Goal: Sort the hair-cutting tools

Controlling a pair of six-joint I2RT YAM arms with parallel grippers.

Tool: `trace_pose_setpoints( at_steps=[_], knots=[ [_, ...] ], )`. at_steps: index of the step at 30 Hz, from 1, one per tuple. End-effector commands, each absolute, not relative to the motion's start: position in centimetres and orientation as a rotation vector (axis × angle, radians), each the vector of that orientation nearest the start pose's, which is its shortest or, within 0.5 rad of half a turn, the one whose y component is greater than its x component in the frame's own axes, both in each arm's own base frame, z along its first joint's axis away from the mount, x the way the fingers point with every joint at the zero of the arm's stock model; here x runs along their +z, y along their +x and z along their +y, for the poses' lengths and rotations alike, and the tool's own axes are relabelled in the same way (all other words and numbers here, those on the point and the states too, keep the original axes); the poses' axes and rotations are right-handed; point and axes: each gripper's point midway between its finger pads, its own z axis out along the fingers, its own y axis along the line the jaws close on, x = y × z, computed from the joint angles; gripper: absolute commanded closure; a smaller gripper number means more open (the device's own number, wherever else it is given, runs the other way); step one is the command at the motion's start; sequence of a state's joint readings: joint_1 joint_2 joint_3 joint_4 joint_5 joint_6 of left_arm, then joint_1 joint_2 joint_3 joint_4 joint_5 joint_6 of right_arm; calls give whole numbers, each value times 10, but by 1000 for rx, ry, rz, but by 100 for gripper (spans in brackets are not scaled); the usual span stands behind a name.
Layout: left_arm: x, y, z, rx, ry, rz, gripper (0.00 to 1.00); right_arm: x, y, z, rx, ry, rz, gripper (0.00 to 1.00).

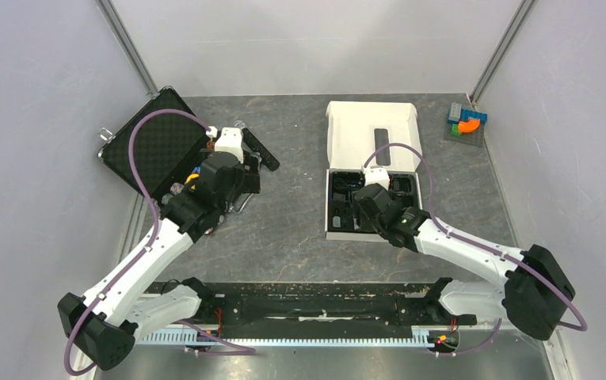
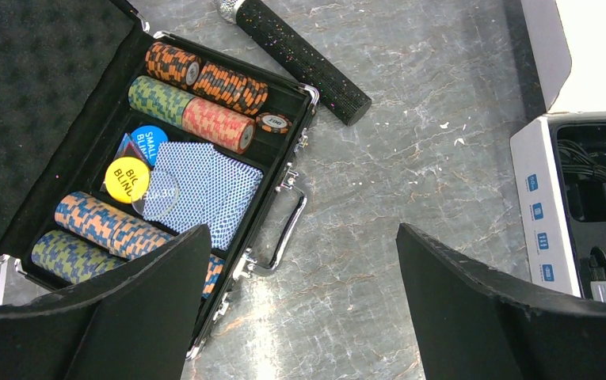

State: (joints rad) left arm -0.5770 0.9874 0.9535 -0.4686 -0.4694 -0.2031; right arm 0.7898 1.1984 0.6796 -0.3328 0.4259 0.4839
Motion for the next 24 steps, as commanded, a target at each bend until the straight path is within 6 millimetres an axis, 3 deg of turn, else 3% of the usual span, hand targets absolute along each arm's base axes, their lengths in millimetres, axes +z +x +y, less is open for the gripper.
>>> trace_pose_setpoints(
  at_steps=[1,10,21,24],
  knots=[
    [244,303,-104,27,118,1974,7,111,268,176,121,-188,2260,50],
    [243,303,-102,36,119,1973,7,96,279,189,141,-267,2308,70],
    [243,302,-101,43,122,1973,6,47,264,185,93,-358,2461,76],
    [243,302,-99,49,119,1971,6,47,263,188,104,-370,2468,78]
  ],
)
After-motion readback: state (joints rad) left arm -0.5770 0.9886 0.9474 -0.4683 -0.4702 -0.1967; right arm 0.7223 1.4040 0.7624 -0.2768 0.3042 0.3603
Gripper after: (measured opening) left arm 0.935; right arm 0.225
